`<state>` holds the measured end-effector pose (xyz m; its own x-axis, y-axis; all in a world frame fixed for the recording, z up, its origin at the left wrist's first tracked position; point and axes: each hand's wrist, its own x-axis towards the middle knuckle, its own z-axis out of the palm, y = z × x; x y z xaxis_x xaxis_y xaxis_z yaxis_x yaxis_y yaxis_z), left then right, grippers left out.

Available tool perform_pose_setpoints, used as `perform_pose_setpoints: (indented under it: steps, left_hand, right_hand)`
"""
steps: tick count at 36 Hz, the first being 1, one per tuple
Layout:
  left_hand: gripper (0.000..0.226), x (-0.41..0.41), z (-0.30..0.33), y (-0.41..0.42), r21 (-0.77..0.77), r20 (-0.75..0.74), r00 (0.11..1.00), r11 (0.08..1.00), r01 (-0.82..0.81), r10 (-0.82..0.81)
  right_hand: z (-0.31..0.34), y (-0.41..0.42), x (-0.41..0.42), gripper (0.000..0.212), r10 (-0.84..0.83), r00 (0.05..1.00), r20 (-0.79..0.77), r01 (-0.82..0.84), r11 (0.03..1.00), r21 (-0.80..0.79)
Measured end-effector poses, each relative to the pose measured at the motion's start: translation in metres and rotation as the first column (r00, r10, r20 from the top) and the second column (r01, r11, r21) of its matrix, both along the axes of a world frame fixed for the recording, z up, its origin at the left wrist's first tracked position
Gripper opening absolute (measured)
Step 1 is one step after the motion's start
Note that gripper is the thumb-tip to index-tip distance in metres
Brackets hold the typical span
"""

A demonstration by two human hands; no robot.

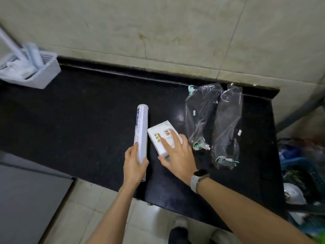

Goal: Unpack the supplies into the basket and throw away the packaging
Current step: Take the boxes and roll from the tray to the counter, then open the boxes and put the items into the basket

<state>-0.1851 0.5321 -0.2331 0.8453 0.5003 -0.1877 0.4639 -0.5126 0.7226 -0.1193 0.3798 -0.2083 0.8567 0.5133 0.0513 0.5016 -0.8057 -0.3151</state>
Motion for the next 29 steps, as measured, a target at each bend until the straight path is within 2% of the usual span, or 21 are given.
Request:
perform_pose_setpoints:
  steps: [5, 9, 12, 16, 21, 25, 29]
  left_hand:
    - [0.067, -0.002, -0.012, -0.001, 0.006, -0.055, 0.998, 0.999, 0.035, -0.035]
    - [0.068, -0.002, -0.014, -0.003, 0.088, -0.163, 0.984, 0.993, 0.084, -0.069]
    - [0.066, 0.0, -0.008, -0.006, 0.138, -0.203, 0.977, 0.987, 0.088, -0.059]
    - [0.054, 0.014, 0.016, -0.016, 0.215, -0.061, 0.997, 0.975, 0.051, -0.039]
    - [0.038, 0.06, 0.061, -0.054, 0.183, 0.204, 0.967, 0.976, 0.116, -0.153]
    - [0.032, 0.108, 0.099, -0.108, 0.174, 0.353, 0.882, 0.948, 0.266, -0.312]
    - [0.03, 0.152, 0.14, -0.182, 0.223, 0.431, 0.756, 0.87, 0.439, -0.492]
  right_hand:
    - [-0.028, -0.001, 0.005, 0.071, 0.033, 0.991, -0.128, -0.037, 0.999, -0.024]
    - [-0.035, -0.007, 0.008, 0.075, 0.092, 0.976, -0.198, -0.097, 0.995, -0.016]
    - [-0.026, -0.013, 0.008, 0.065, 0.121, 0.975, -0.188, -0.121, 0.993, 0.013]
    - [0.003, -0.025, 0.012, 0.045, 0.091, 0.987, -0.134, -0.063, 0.978, 0.2]
    - [0.052, -0.067, 0.034, 0.034, -0.066, 0.986, -0.154, 0.114, 0.937, 0.331]
    - [0.096, -0.125, 0.054, 0.031, -0.191, 0.979, -0.078, 0.206, 0.925, 0.319]
    - [0.138, -0.199, 0.067, 0.031, -0.349, 0.937, 0.023, 0.327, 0.896, 0.3]
